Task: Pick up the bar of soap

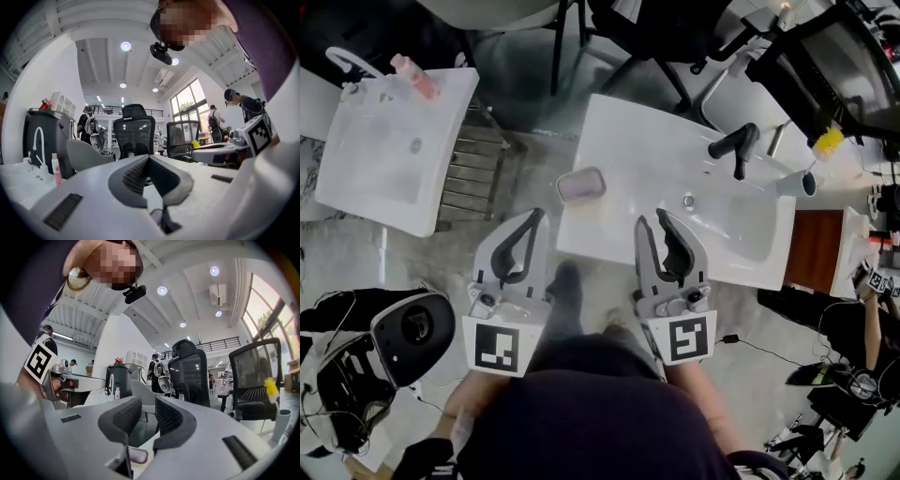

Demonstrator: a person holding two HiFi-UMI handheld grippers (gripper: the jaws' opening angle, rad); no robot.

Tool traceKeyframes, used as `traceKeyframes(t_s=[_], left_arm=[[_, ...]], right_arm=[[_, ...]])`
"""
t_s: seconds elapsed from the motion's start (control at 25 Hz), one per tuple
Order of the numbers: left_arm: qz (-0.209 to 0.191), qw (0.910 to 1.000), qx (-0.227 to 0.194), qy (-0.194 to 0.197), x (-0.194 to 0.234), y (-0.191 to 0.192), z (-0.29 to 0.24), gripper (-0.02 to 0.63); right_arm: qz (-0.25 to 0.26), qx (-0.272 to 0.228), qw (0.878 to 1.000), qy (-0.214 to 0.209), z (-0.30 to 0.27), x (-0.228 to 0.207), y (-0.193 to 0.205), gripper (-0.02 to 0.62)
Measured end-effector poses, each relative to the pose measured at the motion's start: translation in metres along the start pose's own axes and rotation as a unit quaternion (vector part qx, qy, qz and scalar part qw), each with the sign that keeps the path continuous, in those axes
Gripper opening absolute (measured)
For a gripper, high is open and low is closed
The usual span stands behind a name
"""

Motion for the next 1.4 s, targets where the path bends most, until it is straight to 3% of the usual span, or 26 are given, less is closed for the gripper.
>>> traceKeyframes(t_s=[0.76,1.04,1.4], left_arm=[[0.013,0.9962,0.029,0.081,0.055,0.029,-0.067,0.0],[0.014,0.9949,0.042,0.09,0.054,0.039,-0.071,0.0],[0.012,0.9942,0.089,0.06,0.053,0.055,-0.069,0.0]], right_arm=[[0.002,0.075,0.996,0.044,-0.052,0.005,0.021,0.084],[0.009,0.099,0.995,0.02,-0.062,0.009,0.029,0.084],[0.038,0.134,0.989,-0.053,-0.08,0.005,0.049,0.092]])
Point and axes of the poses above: the fingertips, and each gripper's own axes: z backward along the fingers, x to its left, y out of its underside, the point moved 10 cm from there along z, backward along the fingers, and after that the axes turned 14 degrees about x, right-handed, at the moved point
